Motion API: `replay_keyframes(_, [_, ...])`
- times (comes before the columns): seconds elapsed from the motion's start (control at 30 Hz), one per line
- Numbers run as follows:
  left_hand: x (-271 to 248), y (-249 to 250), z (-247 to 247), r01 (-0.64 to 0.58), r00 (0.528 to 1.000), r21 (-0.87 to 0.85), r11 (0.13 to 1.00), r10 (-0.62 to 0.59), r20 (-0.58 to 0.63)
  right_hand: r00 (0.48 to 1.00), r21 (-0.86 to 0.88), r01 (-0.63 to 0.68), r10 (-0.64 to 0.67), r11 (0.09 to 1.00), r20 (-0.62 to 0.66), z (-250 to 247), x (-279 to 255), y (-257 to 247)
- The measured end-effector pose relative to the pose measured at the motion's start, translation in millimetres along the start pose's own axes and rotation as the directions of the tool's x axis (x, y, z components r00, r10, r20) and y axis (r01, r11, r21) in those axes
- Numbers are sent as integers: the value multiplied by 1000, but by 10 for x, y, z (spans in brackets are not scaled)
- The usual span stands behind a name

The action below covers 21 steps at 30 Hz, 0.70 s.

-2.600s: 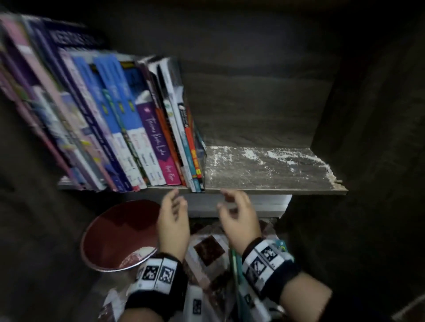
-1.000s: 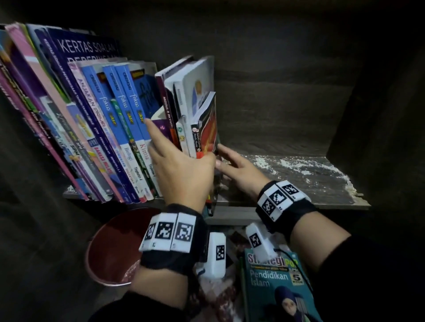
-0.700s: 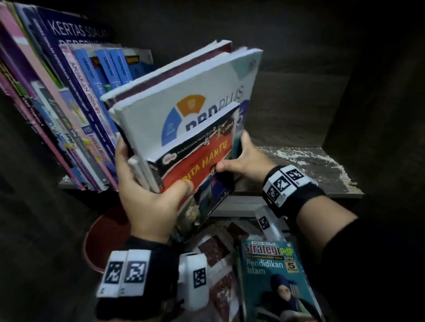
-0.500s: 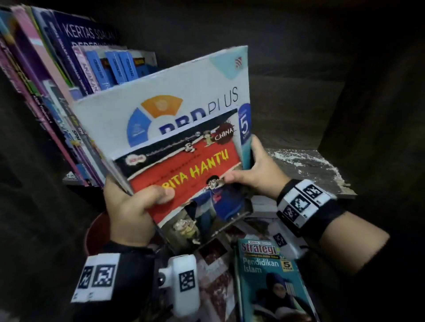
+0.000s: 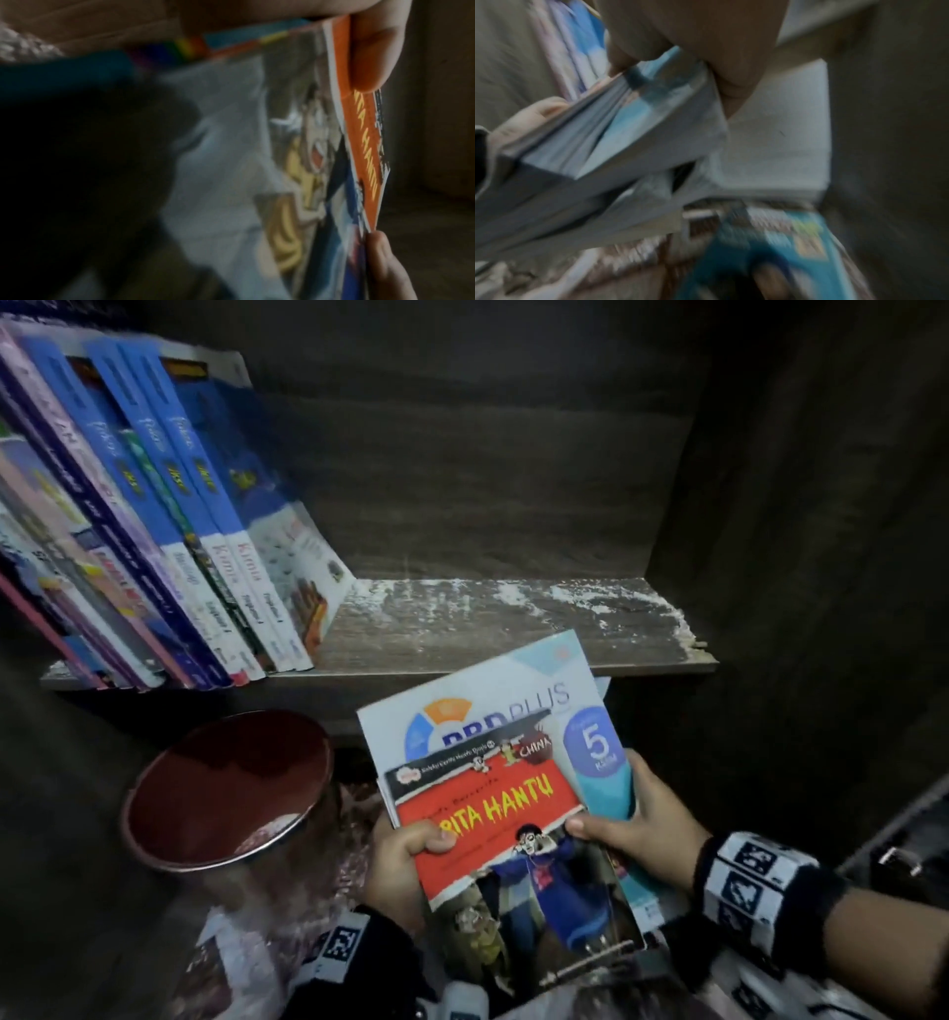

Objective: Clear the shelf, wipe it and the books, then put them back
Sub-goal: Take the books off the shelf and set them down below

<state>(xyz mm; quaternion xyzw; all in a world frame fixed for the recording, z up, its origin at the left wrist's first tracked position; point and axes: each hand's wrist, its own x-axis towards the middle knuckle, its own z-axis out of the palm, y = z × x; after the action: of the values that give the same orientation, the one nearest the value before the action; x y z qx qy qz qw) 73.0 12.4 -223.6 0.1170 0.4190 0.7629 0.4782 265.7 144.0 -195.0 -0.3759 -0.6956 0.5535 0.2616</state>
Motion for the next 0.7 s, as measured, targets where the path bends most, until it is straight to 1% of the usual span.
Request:
replay_keyframes(0.07, [60,-252,-22,95,995,63,993,-94,-19,997,-45,-71,69,996,-28,-83,-37,236])
replay_keyframes(0.13, [168,-477,-67,184,980,114,976,-174,-95,990,-94,-130,125,987,-60,-152,-34,460])
replay_keyframes(0.23, [458,-870,-227,315,941,221,923,-272,-204,976,-129,-204,191,970,-102,-240,33,738])
replay_keyframes(0.27, [534,-955,-236,366,923,257,894,-314,-222,969,-129,-235,221,963,-111,-259,64,801])
replay_keyframes(0.33, [618,-1043,-187,423,901,302,854,-363,-237,953,-118,-285,268,951,-142,-289,146,915])
replay_keyframes(0.4, [648,-1035,-55,398,912,366,841,-320,-256,936,-117,-323,299,939,-188,-310,245,1022])
replay_keyframes(0.5, [772,-1039,76,372,928,412,832,-320,-192,909,-148,-379,337,914,-246,-314,394,1242])
replay_keyframes(0.6, [1001,-1179,-10,361,928,513,779,-354,-116,873,-191,-457,396,869,-287,-322,518,1502])
replay_keyframes(0.63, [1078,-1252,-69,336,931,555,761,-357,-76,858,-200,-490,428,848,-283,-330,562,1585])
replay_keyframes(0.7, [1227,-1461,-248,268,948,657,704,-314,-50,823,-195,-557,505,807,-261,-339,650,1733])
